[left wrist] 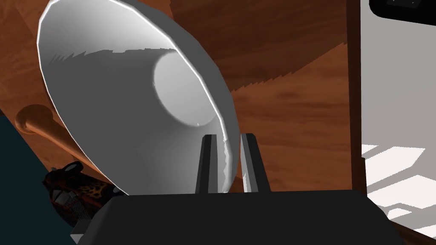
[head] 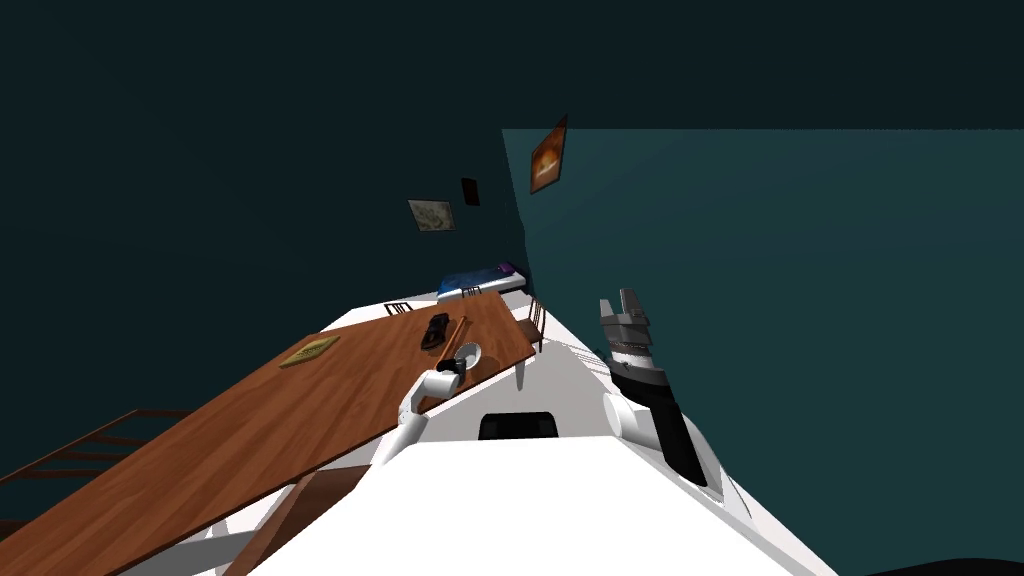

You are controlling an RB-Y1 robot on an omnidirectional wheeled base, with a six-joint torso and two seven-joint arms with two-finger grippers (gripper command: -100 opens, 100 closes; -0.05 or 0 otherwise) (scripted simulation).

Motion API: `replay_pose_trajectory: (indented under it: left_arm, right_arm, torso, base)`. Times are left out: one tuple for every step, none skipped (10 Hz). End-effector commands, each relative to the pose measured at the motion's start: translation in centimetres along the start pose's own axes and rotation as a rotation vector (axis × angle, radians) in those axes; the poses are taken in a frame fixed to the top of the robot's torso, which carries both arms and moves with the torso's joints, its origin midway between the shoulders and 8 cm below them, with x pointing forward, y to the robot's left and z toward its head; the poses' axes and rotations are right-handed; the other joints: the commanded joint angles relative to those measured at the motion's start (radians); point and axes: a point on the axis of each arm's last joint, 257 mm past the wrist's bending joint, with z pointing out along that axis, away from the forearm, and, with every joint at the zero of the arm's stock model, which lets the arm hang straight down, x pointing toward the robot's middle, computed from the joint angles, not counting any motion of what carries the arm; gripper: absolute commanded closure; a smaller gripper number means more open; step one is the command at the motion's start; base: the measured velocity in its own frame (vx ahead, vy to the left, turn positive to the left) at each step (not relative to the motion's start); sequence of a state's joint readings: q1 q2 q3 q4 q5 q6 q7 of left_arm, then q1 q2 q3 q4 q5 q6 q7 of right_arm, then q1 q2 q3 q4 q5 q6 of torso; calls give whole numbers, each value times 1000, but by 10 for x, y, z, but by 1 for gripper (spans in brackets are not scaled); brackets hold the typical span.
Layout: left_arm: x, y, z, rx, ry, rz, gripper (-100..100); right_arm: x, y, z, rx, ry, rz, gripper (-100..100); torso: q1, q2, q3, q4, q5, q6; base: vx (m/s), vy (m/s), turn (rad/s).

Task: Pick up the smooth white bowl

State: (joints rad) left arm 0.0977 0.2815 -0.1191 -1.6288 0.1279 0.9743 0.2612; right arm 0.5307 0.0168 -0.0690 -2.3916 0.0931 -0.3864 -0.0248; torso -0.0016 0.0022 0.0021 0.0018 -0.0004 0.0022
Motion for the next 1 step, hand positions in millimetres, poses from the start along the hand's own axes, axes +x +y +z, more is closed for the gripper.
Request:
replay_pose_trajectory:
  left_arm:
    - [0, 0, 0, 0, 0, 0, 0]
  right_arm:
    - [0, 0, 0, 0, 0, 0, 0]
  torso:
    - [0, 0, 0, 0, 0, 0]
  base:
    - [0, 0, 0]
